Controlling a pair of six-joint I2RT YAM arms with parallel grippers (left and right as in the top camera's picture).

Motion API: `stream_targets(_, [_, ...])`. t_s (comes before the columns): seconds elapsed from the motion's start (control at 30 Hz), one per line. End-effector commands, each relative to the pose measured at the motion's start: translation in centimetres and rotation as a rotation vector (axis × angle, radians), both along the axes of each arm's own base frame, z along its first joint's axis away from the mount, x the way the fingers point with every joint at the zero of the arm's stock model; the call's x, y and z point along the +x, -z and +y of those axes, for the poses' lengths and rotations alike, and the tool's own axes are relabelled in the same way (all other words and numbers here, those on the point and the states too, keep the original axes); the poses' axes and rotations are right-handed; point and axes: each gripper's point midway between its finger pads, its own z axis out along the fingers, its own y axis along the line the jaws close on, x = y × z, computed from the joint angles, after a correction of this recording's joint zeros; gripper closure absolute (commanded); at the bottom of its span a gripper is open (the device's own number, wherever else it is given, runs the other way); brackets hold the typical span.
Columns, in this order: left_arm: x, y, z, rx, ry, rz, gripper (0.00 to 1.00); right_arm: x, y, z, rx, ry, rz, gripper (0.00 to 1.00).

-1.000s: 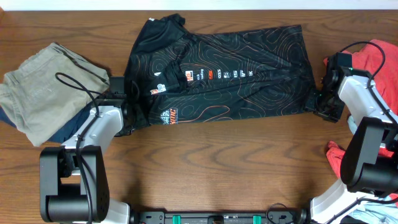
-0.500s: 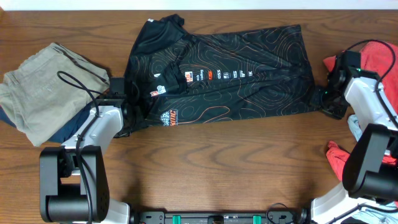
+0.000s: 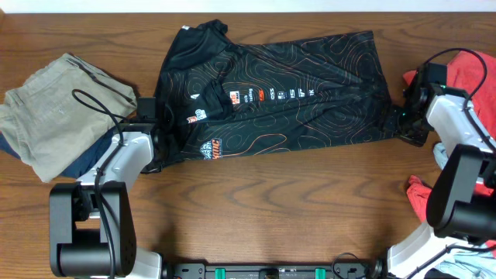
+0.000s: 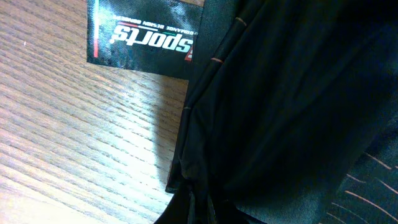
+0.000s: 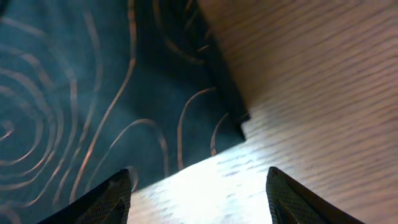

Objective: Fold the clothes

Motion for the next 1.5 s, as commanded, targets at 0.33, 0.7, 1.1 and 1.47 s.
stream_targets(0.33, [-1.0,0.0,0.6,0.027,0.0,0.04,0.94,-0.4,2.7,-1.4,-0.056,0.037,0.058,0.95])
stream_targets(0.7, [-3.6,0.2,0.6,0.027,0.002,0.144,0.94,-6.1,2.9,-3.7,-0.133,0.215,0.275,0.99])
stream_targets(1.1, [-3.8,0.2,0.6,0.027,0.002,0.154,0.94,-2.7,2.3,0.2,0.22,0.109,0.101,0.48])
stream_targets(1.47, [-3.6,0.2,0.6,0.026,0.001,0.145,0.94,2.0,1.8,-0.3,0.214,0.089,-0.097,0.46])
